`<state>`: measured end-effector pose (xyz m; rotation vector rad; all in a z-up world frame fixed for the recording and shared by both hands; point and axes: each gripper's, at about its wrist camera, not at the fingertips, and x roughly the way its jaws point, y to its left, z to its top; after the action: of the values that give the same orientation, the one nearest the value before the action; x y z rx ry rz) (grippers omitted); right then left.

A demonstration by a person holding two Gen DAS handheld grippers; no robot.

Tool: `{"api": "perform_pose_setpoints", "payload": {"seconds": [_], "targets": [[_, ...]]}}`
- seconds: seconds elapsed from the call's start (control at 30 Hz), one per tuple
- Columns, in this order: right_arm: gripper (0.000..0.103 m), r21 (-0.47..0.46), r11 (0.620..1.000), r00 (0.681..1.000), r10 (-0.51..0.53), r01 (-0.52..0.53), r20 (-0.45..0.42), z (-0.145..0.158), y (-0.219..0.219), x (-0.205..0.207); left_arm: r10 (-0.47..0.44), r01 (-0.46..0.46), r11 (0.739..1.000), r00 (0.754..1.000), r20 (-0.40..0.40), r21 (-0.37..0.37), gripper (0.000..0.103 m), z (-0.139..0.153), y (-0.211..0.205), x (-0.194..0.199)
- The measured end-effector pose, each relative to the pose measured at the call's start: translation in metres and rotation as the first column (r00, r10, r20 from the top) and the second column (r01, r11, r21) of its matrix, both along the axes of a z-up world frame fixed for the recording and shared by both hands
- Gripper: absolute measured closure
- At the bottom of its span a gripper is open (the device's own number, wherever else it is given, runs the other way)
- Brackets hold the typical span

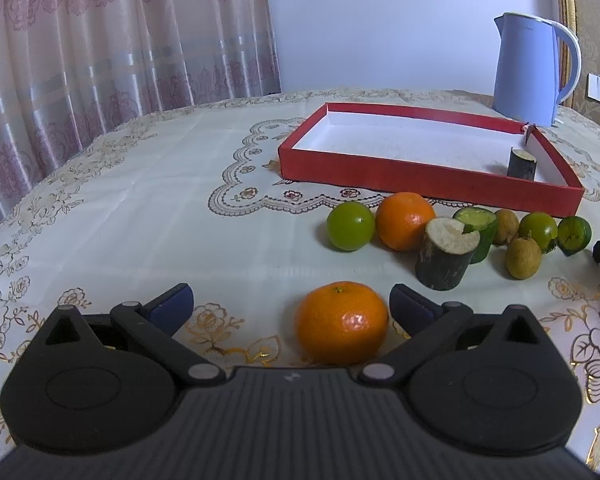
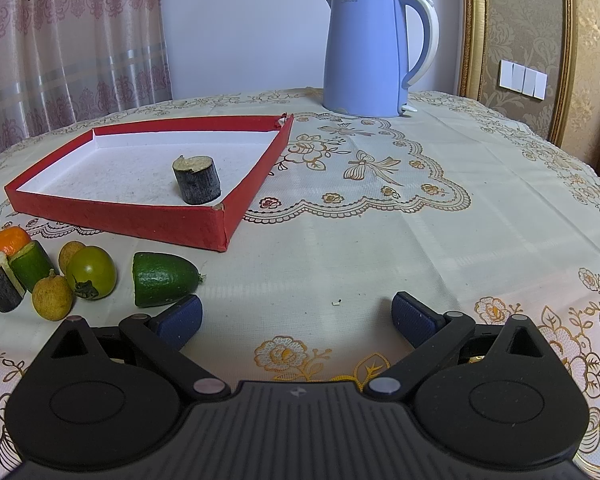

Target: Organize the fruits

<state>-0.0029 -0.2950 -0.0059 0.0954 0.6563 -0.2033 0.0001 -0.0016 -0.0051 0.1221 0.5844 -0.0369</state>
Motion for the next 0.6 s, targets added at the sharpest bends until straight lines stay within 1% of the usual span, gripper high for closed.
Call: {"api": "perform_pose_setpoints", "payload": {"seconds": [0.6], "targets": [[0.001,0.001,1.0,1.0,0.0,0.0,0.001,0.0004,0.0002,0.0002,0.002,-0.002,1.0,1.0,-0.012,-0.005,0.0,0.0008,-0.0003,0.0005]]}}
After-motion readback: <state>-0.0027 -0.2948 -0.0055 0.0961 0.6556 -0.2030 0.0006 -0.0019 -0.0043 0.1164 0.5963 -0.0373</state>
